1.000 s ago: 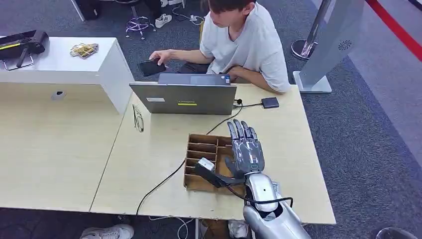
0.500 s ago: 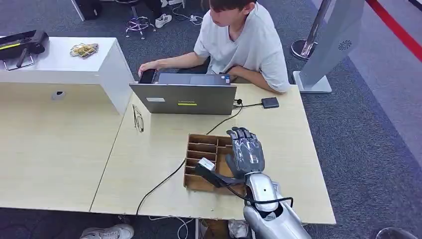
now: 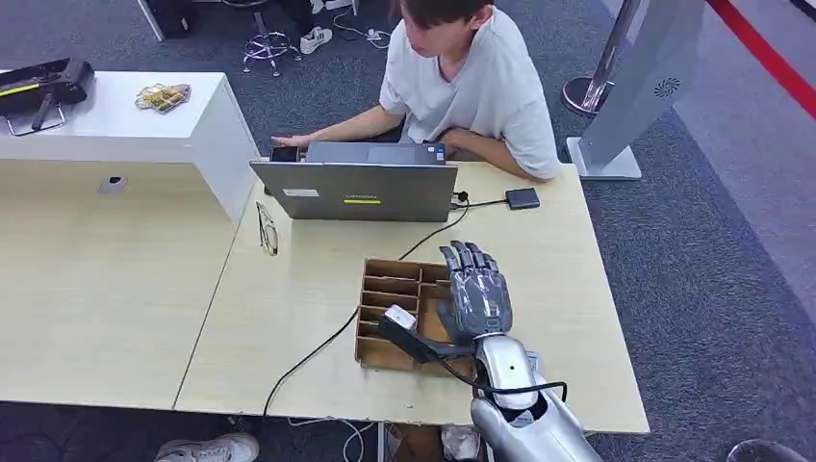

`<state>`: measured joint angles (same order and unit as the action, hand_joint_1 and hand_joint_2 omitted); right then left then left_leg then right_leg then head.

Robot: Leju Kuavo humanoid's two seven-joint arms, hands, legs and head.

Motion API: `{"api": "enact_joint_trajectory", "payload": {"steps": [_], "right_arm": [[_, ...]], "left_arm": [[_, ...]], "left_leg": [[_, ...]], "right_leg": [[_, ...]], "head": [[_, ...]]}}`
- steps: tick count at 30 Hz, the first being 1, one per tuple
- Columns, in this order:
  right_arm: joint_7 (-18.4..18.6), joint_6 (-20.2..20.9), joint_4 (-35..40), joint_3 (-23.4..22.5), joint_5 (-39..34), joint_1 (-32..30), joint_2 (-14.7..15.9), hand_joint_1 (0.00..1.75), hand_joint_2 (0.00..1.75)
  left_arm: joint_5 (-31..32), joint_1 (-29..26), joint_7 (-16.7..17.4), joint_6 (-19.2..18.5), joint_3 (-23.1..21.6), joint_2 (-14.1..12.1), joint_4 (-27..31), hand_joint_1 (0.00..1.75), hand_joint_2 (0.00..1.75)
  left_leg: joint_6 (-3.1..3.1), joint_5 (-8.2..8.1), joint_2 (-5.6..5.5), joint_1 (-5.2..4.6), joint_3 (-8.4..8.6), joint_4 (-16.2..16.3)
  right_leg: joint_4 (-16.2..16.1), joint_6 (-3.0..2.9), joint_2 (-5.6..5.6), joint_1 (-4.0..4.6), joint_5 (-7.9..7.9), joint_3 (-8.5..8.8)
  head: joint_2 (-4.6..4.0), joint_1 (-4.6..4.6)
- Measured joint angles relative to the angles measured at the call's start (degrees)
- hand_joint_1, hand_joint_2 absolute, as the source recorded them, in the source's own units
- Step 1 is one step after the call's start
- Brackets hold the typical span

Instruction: Pass the card to the sensor for recognition and then transmit it.

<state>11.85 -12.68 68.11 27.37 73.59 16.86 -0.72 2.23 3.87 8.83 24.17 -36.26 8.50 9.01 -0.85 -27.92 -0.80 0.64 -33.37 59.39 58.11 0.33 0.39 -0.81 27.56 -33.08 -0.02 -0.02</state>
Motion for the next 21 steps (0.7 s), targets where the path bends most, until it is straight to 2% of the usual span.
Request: {"api": "enact_joint_trajectory", "payload": {"steps": [4, 6, 15, 21], "right_arm": [[0.02, 0.00, -0.07, 0.00, 0.02, 0.00, 0.07, 0.45, 1.75], [0.02, 0.00, -0.07, -0.02, 0.00, -0.01, 0.13, 0.52, 1.75], [0.09, -0.09, -0.07, -0.20, -0.22, -0.02, 0.35, 0.49, 1.75], [0.13, -0.13, -0.07, -0.48, -0.37, -0.11, 0.57, 0.54, 1.75]], "left_arm": [[0.00, 0.00, 0.00, 0.00, 0.00, 0.00, 0.00, 0.00, 0.00], [0.00, -0.01, 0.00, 0.00, 0.00, 0.00, 0.00, 0.00, 0.00], [-0.17, -0.02, 0.00, 0.02, 0.00, 0.00, 0.00, 0.00, 0.00], [-0.20, -0.03, 0.00, 0.02, 0.00, 0.00, 0.00, 0.00, 0.00]], "left_leg": [[0.00, 0.00, 0.00, 0.00, 0.00, 0.00], [0.00, 0.00, 0.00, 0.00, 0.00, 0.00], [0.00, 0.00, 0.00, 0.00, 0.00, 0.00], [0.00, 0.00, 0.00, 0.00, 0.00, 0.00]], "right_leg": [[0.00, 0.00, 0.00, 0.00, 0.00, 0.00], [0.00, 0.00, 0.00, 0.00, 0.00, 0.00], [0.00, 0.00, 0.00, 0.00, 0.00, 0.00], [0.00, 0.00, 0.00, 0.00, 0.00, 0.00]], "head": [[0.00, 0.00], [0.00, 0.00], [0.00, 0.00], [0.00, 0.00]]}}
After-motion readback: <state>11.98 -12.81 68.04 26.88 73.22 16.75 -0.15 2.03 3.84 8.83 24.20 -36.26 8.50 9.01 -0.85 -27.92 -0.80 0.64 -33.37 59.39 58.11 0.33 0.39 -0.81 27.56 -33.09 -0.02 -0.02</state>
